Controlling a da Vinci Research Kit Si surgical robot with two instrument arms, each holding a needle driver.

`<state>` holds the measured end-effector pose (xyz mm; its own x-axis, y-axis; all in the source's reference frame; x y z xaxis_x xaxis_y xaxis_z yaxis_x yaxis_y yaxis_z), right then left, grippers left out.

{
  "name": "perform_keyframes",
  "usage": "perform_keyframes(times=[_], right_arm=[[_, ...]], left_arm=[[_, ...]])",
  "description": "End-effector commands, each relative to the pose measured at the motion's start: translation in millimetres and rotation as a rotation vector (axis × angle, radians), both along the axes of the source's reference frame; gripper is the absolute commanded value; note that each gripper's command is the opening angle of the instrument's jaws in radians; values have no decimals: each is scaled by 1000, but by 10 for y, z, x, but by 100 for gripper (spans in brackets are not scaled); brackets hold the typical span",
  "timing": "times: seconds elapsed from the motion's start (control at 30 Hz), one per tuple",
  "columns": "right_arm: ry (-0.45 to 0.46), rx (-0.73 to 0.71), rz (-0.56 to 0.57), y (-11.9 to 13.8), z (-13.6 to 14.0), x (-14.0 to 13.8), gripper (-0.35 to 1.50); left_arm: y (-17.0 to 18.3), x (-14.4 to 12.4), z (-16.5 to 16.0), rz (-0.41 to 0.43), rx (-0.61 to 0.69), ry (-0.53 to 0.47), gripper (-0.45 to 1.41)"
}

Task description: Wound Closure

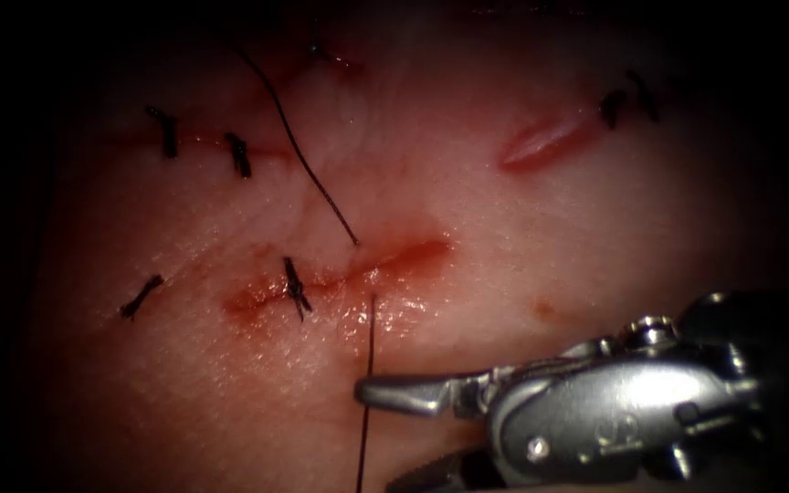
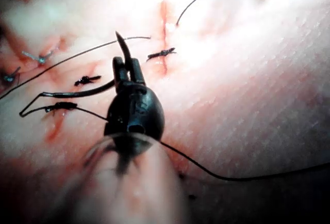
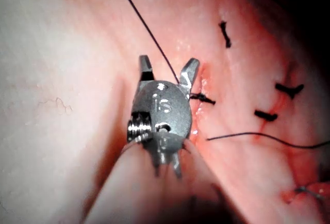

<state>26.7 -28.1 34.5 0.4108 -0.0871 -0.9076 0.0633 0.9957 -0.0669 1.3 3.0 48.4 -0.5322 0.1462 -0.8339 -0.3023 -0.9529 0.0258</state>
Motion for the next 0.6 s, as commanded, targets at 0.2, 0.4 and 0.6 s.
perform_keyframes(times=[0.2, 0.4, 0.6], right_arm=[[-17, -45, 18, 24, 70, 5, 106], [-33, -25, 29, 23, 115, 14, 106], [-36, -11, 43, 23, 138, 18, 66]], left_arm=[[2, -6, 7, 0, -2, -1, -45], [2, -6, 7, 0, -2, -1, -45], [2, -6, 7, 0, -2, -1, -45]])
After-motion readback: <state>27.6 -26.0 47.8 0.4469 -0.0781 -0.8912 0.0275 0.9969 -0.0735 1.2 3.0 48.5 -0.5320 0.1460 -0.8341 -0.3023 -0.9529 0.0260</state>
